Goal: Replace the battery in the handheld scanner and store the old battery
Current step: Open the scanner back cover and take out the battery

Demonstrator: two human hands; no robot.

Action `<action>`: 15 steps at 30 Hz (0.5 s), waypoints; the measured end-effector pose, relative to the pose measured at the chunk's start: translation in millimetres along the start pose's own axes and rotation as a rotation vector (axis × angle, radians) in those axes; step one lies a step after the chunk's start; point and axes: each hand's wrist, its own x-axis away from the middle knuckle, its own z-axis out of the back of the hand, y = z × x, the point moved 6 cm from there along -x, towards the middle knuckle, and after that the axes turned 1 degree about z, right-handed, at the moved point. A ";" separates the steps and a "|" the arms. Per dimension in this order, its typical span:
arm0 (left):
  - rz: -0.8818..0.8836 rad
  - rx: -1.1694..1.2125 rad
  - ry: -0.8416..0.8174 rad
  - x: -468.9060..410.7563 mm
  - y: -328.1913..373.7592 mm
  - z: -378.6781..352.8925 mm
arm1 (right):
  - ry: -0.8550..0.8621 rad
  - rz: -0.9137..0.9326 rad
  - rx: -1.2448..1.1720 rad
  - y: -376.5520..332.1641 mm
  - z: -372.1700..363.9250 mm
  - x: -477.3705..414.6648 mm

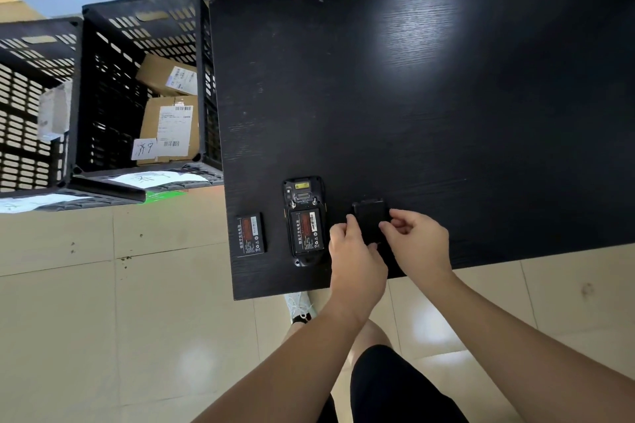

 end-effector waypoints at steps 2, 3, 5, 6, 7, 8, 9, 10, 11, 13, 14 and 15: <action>-0.045 0.049 0.058 6.1 2.0 19.5 | 0.037 0.033 -0.026 -9.8 4.0 4.3; -0.078 0.055 0.111 8.5 0.4 34.3 | 0.035 0.076 -0.039 -17.7 3.0 8.2; -0.126 0.019 0.236 11.6 -12.6 67.7 | -0.029 0.201 -0.062 -35.6 -8.4 19.4; -0.123 -0.005 0.281 11.4 -24.1 82.7 | -0.083 0.264 -0.063 -43.8 -18.4 25.5; -0.105 -0.031 0.303 10.4 -36.6 94.5 | -0.140 0.321 -0.053 -50.7 -29.6 31.0; -0.085 -0.065 0.300 8.7 -48.4 102.5 | -0.189 0.368 -0.034 -55.9 -40.5 35.0; -0.073 -0.106 0.275 6.6 -57.2 106.3 | -0.227 0.403 -0.011 -58.9 -50.1 37.3; -0.074 -0.150 0.236 4.7 -63.1 106.9 | -0.258 0.428 0.021 -60.7 -58.0 38.4; -0.086 -0.188 0.192 3.0 -66.3 105.3 | -0.283 0.447 0.060 -61.7 -63.9 38.9; -0.122 -0.233 0.127 0.8 -69.3 102.3 | -0.319 0.471 0.126 -61.7 -70.4 39.4; -0.135 -0.243 0.110 -0.2 -70.3 101.6 | -0.328 0.479 0.143 -60.7 -71.8 39.4; -0.143 -0.252 0.099 -1.2 -71.0 101.2 | -0.334 0.485 0.157 -59.7 -72.4 39.4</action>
